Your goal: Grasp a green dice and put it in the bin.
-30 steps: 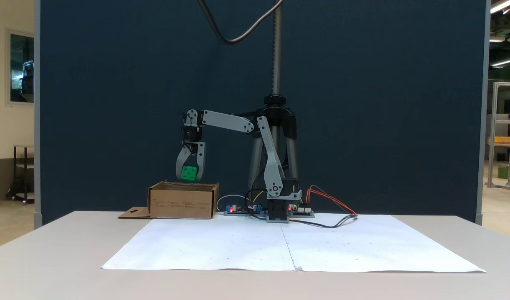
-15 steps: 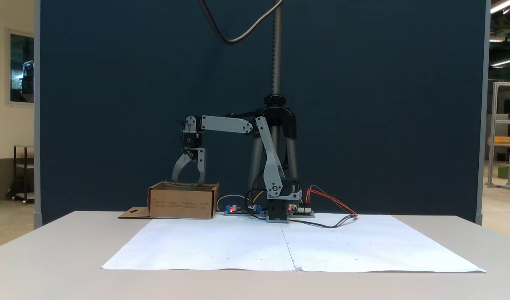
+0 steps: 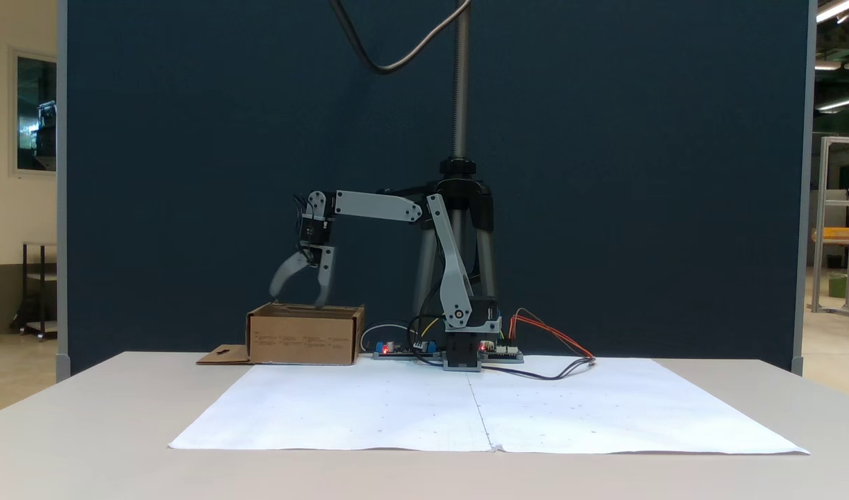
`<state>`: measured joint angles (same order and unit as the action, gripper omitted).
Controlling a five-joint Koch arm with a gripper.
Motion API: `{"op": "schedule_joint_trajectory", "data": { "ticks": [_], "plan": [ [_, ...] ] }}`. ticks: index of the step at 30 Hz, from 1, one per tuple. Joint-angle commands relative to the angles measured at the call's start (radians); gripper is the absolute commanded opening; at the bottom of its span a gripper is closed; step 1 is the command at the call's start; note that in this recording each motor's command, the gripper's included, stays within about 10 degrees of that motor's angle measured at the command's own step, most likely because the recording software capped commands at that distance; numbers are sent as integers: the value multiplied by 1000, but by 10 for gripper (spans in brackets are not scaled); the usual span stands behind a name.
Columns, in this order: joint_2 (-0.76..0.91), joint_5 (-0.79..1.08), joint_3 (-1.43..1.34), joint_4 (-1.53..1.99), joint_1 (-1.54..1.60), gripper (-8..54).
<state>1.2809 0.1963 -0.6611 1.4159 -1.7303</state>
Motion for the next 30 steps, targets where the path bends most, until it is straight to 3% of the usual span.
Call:
{"op": "schedule_joint_trajectory", "data": {
  "ticks": [1,15,30],
  "plan": [
    [84,-143,20,-92,60,438],
    [367,-308,20,-181,549,438],
    [403,-314,20,-279,1364,439]
  ]
}}
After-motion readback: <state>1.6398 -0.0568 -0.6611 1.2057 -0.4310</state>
